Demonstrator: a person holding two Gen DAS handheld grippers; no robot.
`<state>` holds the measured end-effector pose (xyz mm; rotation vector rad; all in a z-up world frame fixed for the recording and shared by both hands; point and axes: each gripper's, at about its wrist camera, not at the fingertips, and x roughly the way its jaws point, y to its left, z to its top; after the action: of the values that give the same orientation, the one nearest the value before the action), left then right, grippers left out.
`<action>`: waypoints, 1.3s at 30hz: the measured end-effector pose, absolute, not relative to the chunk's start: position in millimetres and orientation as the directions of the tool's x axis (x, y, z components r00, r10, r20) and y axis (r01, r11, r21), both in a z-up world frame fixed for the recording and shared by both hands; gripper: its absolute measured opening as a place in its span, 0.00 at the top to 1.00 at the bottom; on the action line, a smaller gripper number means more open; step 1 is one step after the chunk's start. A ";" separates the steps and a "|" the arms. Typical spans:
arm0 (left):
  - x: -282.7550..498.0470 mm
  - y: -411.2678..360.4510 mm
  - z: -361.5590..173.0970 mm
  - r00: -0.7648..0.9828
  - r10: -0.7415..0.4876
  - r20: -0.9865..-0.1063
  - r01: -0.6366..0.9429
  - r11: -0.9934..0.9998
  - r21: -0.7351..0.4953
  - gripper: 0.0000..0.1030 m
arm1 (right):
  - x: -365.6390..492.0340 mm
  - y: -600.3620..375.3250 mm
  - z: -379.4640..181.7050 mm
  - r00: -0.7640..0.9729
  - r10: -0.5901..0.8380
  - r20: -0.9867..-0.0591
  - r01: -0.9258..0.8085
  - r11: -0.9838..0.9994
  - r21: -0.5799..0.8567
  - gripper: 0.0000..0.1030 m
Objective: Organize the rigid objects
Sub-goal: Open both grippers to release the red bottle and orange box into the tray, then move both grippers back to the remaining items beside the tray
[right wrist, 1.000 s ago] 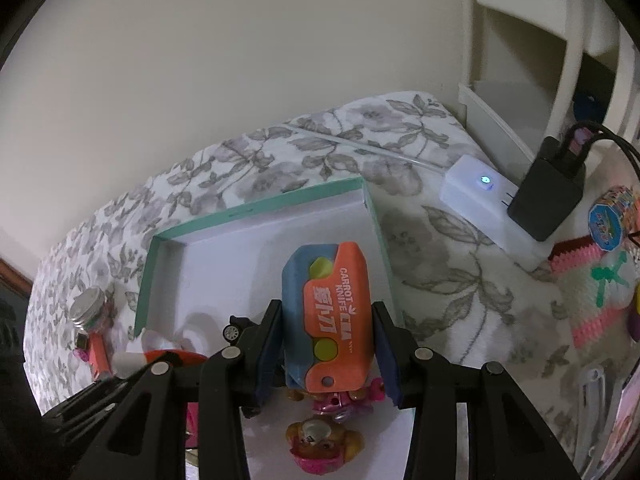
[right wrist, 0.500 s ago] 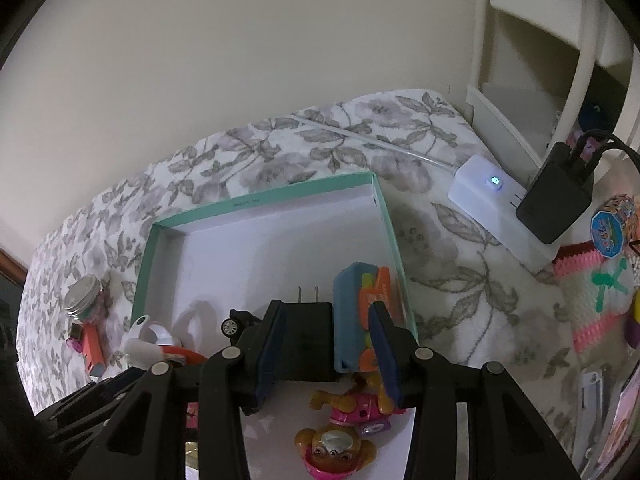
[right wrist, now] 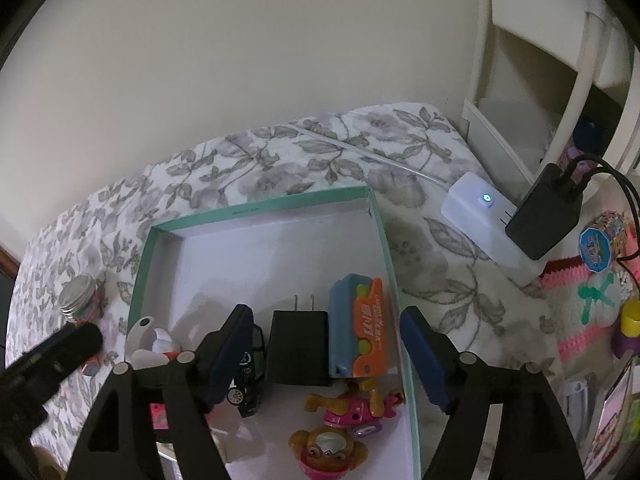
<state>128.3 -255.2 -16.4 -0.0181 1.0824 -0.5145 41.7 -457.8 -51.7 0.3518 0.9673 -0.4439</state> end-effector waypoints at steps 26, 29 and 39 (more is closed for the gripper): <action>141.0 -234.9 -29.6 0.471 -0.226 -0.853 0.288 0.953 -0.094 0.00 | 52.4 -438.0 -52.0 0.495 -0.221 -0.840 0.440 0.898 0.023 0.00; 140.9 -235.0 -29.0 0.474 -0.227 -0.851 0.291 0.952 -0.092 0.00 | 53.2 -436.7 -52.2 0.495 -0.219 -0.841 0.437 0.899 0.023 0.00; 146.4 -228.5 -27.5 0.459 -0.228 -0.859 0.288 0.953 -0.099 0.00 | 56.1 -429.2 -49.2 0.499 -0.219 -0.838 0.425 0.905 0.017 0.00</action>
<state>146.4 -228.5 -27.5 0.0635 1.0465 -0.3178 56.1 -429.2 -49.2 0.2333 0.9744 -0.3942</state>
